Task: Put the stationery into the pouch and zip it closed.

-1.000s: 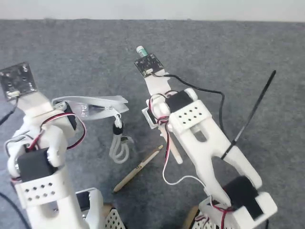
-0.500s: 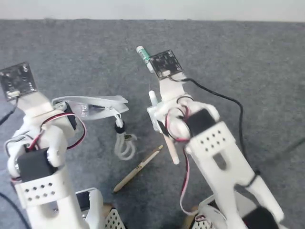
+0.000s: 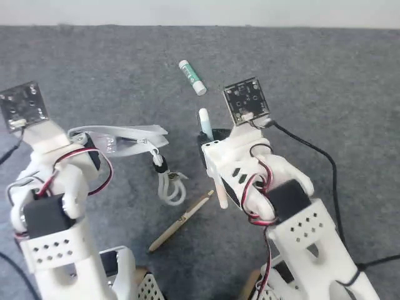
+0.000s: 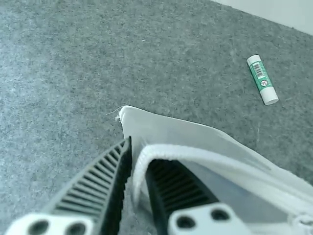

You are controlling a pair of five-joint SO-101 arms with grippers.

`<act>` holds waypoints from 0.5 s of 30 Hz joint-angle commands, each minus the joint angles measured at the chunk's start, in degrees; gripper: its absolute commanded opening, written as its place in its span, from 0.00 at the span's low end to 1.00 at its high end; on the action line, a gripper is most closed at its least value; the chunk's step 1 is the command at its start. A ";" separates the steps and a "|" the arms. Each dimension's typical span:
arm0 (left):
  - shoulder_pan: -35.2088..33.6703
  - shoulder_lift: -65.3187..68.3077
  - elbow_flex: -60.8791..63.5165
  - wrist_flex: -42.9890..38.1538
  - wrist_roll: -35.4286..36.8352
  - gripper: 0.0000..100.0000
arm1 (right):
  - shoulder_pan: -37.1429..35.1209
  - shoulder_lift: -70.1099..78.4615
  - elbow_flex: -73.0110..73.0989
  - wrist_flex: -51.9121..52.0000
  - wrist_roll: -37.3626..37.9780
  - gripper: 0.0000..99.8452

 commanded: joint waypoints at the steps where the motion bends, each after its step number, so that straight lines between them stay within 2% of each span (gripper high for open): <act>1: 0.44 -2.20 -0.57 -2.64 -0.44 0.01 | -2.33 -3.56 -0.70 -1.63 -0.79 0.01; 5: 0.53 -2.20 -0.66 -2.55 -0.44 0.01 | -4.35 -7.08 -0.79 -2.24 -0.79 0.01; 15: 0.53 -2.20 -0.57 -2.37 -0.35 0.01 | -4.88 -15.08 -0.53 -13.85 -0.79 0.01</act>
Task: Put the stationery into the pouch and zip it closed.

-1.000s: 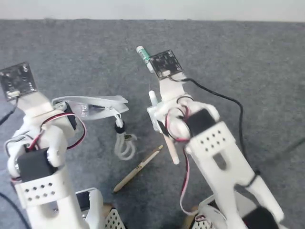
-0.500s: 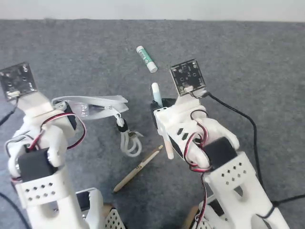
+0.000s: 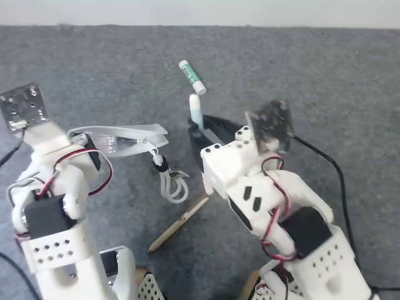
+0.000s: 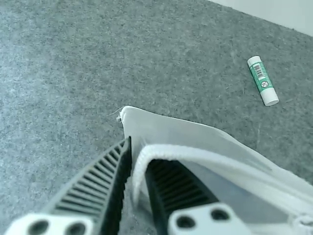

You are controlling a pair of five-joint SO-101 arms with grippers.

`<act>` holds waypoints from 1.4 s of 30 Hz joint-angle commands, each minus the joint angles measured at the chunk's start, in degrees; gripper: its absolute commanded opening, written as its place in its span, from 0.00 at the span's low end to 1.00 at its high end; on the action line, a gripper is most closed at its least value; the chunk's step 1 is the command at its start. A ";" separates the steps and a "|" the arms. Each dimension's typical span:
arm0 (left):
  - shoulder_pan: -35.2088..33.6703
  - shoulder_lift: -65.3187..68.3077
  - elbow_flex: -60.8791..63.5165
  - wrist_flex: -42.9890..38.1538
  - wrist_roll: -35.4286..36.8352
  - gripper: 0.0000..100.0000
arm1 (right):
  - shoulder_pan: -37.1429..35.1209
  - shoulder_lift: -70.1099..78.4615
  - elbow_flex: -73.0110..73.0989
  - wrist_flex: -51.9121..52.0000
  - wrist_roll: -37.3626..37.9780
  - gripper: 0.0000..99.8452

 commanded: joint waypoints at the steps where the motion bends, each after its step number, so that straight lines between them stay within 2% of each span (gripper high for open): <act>1: 0.53 -1.67 -0.84 -1.85 -0.35 0.01 | -0.57 -2.77 -0.44 -5.76 -0.79 0.01; 9: 0.53 -1.67 -0.84 -1.76 -0.35 0.01 | -3.65 -2.77 1.67 -19.12 -0.18 0.01; 12: 0.53 -1.67 -0.84 -1.76 -0.35 0.01 | -6.11 -2.77 1.76 -21.85 4.66 0.01; 17: 0.53 -1.67 -0.84 -1.67 -0.35 0.01 | -11.74 -3.12 3.34 -20.53 12.92 0.01; 21: 0.53 -1.76 -0.22 -1.93 -0.35 0.01 | -13.05 -3.30 7.74 -24.48 12.92 0.01; 31: 0.53 -1.76 -0.04 -2.02 -0.35 0.01 | -12.97 -3.30 18.11 -46.11 13.01 0.01; 42: 0.53 -1.76 0.04 -2.02 -0.35 0.01 | -13.05 -2.77 21.27 -57.54 12.84 0.01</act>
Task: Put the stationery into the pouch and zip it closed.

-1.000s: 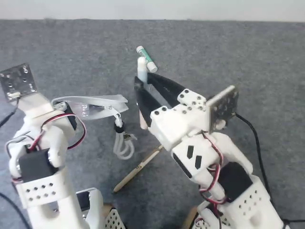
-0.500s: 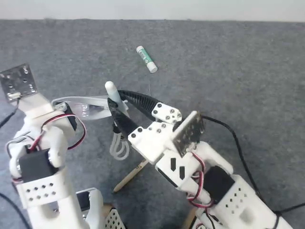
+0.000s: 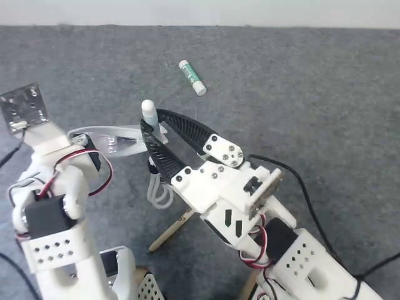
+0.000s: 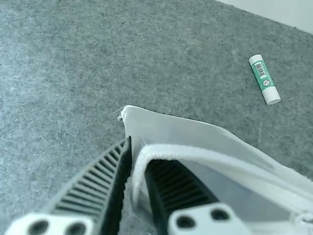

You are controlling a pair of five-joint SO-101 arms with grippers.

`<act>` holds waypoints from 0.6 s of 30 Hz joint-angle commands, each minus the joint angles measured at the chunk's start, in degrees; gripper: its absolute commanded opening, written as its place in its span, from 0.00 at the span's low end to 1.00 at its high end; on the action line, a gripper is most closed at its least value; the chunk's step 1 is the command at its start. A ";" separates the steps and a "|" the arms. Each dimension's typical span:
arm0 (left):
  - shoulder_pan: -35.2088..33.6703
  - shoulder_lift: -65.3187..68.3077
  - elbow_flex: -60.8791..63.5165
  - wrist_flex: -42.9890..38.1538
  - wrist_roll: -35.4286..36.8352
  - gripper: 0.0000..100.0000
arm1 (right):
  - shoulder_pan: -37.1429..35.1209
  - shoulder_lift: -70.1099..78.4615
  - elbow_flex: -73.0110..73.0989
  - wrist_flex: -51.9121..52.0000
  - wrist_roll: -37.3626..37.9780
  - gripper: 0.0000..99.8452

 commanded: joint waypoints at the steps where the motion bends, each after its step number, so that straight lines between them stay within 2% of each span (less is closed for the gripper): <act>1: 0.53 -1.67 -0.57 -2.02 -0.35 0.01 | -0.66 -0.92 0.00 -4.44 1.05 0.01; 7: 0.53 -1.67 -0.57 -2.02 -0.35 0.01 | -0.75 -0.92 2.11 -11.74 1.05 0.01; 18: 0.53 -1.58 0.04 -2.11 -0.44 0.01 | -0.84 0.04 1.49 -14.20 1.32 0.01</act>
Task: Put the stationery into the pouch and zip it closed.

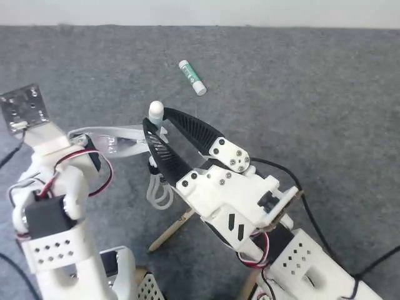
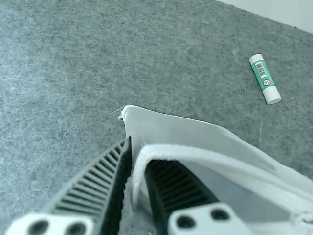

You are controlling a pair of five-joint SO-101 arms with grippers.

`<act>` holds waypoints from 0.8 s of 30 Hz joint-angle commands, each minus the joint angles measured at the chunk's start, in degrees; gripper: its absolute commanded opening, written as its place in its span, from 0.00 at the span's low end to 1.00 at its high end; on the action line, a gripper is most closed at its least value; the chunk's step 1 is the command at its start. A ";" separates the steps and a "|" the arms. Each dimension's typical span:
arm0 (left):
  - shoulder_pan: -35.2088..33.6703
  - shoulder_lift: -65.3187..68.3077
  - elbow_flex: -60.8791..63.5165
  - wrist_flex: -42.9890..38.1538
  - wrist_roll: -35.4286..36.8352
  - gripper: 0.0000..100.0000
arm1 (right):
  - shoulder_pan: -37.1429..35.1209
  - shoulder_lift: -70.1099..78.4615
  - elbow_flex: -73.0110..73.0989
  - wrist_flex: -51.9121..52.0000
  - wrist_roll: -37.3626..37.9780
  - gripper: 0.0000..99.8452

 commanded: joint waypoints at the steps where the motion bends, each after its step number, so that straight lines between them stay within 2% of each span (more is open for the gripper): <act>1: 0.53 -1.49 -0.66 -2.11 -0.44 0.01 | -0.48 1.10 -2.02 -2.07 1.23 0.01; 12: 0.53 -1.58 -0.40 -2.20 -0.44 0.01 | -0.48 23.25 -7.91 -18.42 1.41 0.01; 19: 0.53 -1.58 -0.31 -2.73 -0.44 0.01 | -0.75 26.95 -8.00 -23.08 1.14 0.01; 24: 0.53 -1.58 -0.31 -2.73 -0.44 0.01 | -8.22 24.92 -7.65 -22.73 1.41 0.01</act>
